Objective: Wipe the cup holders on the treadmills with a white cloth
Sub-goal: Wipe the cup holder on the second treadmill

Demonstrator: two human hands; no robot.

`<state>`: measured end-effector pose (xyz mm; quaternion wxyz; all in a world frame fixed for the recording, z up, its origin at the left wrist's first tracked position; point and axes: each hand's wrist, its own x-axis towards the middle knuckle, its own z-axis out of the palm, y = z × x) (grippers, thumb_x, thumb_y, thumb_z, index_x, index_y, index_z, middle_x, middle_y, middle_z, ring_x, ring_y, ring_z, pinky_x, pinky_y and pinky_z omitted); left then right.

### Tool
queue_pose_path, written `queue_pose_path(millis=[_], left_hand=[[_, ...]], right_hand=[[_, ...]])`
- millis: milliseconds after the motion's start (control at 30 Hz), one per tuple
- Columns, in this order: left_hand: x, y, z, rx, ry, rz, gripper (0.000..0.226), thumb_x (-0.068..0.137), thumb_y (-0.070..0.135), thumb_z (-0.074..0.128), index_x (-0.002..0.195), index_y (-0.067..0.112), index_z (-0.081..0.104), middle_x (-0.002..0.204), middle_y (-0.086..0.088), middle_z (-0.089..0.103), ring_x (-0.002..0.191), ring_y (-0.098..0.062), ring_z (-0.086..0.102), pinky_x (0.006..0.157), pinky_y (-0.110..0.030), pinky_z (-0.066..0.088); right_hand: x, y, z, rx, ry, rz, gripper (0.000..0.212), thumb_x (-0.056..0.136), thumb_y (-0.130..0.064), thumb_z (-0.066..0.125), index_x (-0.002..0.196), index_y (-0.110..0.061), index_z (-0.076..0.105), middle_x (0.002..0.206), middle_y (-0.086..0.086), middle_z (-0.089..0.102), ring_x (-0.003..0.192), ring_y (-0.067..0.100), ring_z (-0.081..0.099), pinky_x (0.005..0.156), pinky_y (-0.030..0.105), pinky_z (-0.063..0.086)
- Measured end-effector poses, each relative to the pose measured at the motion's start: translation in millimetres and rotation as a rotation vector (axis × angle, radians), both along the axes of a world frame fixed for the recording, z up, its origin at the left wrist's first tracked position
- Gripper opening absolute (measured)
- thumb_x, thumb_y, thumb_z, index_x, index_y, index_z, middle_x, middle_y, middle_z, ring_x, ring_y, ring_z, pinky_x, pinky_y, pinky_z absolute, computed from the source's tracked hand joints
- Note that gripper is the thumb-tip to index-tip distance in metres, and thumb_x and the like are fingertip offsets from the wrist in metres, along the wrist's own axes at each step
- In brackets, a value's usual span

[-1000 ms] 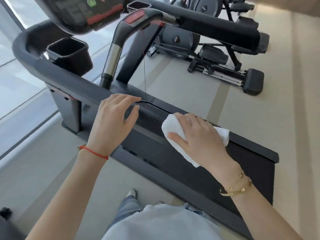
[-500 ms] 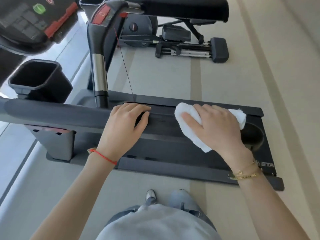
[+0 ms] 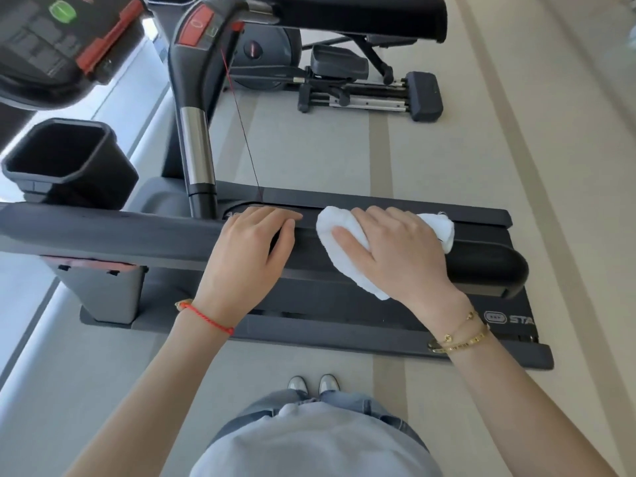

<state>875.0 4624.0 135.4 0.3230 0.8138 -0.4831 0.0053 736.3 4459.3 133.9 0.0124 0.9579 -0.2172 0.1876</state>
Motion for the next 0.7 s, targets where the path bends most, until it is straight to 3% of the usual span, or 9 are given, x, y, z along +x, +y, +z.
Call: queue_pose_path(millis=[400,700], left_hand=[[42,68,5,-0.043,-0.105,0.215,0.027,0.101,0.018,0.047,0.116,0.011,0.068,0.111,-0.002,0.07,0.108,-0.022,0.06,0.098,-0.043,0.046],[149,157,10,-0.078,-0.207,0.346,0.026,0.101,0.012,0.047,0.118,0.011,0.067,0.117,-0.005,0.068,0.114,-0.028,0.058,0.096,-0.053,0.046]], right_hand=[[64,49,1,-0.066,0.126,0.203,0.064,0.102,-0.054,0.008,0.109,-0.011,0.056,0.085,0.005,0.055,0.073,0.025,0.047,0.068,0.038,0.041],[162,131,5,-0.11,0.12,0.3,0.058,0.104,-0.051,0.011,0.109,-0.01,0.052,0.091,0.007,0.053,0.077,0.025,0.046,0.071,0.039,0.042]])
